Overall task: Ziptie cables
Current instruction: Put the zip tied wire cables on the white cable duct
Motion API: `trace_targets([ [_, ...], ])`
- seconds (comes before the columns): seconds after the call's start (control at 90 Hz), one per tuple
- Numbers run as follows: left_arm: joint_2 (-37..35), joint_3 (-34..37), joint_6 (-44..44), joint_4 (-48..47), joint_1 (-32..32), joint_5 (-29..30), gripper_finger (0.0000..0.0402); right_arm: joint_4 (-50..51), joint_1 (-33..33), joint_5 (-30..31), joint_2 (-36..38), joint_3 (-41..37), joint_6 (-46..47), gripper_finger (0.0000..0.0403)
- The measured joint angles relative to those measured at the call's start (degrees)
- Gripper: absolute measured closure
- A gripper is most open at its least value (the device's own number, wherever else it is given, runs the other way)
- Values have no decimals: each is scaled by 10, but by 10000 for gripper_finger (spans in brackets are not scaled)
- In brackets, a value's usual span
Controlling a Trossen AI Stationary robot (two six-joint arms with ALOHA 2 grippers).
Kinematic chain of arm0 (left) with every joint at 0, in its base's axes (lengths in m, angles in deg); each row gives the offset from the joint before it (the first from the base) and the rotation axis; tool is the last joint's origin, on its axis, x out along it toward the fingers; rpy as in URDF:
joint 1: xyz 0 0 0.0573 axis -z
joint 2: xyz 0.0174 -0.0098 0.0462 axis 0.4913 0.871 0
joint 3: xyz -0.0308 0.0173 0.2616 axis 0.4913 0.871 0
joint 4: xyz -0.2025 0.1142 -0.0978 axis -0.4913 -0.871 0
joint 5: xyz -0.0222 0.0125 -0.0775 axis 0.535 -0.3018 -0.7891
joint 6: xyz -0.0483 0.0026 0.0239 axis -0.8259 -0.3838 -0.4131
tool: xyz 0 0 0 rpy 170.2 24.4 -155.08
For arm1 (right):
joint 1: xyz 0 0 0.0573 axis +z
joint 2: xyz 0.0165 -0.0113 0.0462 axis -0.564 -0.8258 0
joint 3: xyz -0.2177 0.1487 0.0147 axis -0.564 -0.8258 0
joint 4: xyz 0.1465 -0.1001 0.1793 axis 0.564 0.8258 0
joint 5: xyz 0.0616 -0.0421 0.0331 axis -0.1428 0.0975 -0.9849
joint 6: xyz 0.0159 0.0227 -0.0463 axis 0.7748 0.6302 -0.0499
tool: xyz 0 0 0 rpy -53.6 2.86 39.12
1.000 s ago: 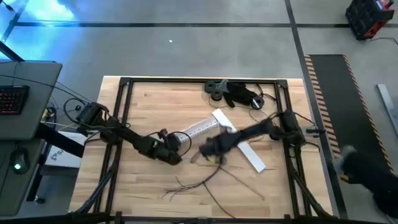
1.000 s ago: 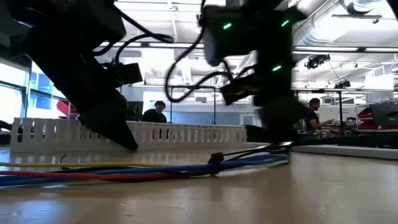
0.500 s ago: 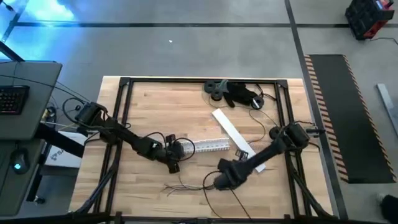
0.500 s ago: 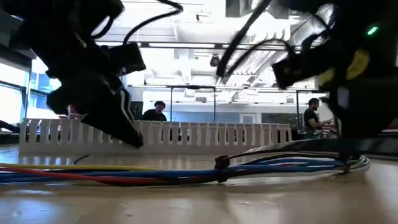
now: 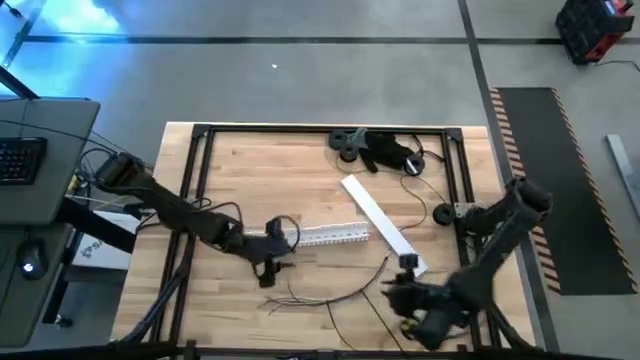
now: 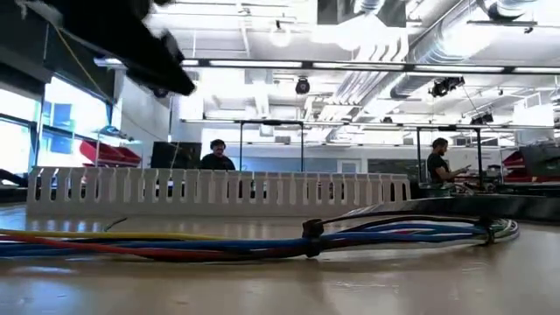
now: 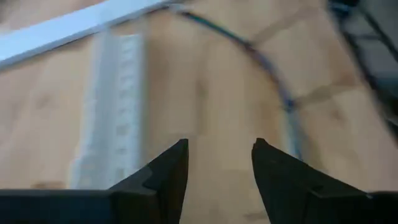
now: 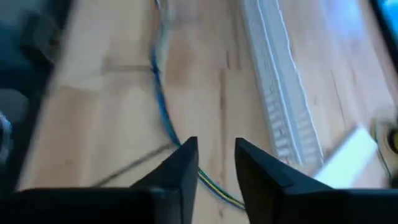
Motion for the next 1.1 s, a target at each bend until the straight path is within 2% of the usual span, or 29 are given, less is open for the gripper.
trace_targets([
  [0.144,22,-2,-10,32,53,18,263,-25,33,98,30,-78,64,281],
  [0.233,45,-1,-42,30,71,60,264,6,29,191,35,-126,186,280],
  [0.289,64,-1,-68,35,80,83,263,-4,20,208,34,-151,252,280],
  [0.356,93,-1,-95,42,84,81,257,-20,3,165,27,-179,277,280],
  [0.422,117,0,-106,66,81,56,245,-33,-28,76,29,-192,239,280],
  [0.544,173,-2,-107,172,80,0,219,-97,-86,-95,24,-202,74,280],
  [0.667,216,-19,-120,207,81,-43,200,-149,-129,-195,25,-203,-127,281],
  [0.756,240,-58,-140,130,94,-44,199,-136,-157,-240,17,-203,-223,281],
  [0.833,255,-99,-155,13,109,-17,204,-109,-187,-270,11,-203,-280,281],
  [0.922,257,-145,-172,-78,125,15,211,-91,-220,-285,-7,-203,-329,281],
  [1.022,258,-176,-194,-152,134,35,214,-68,-254,-305,-25,-203,-396,281],
  [1.1,255,-192,-214,-175,141,41,215,-62,-271,-328,-38,-203,-439,281],
])
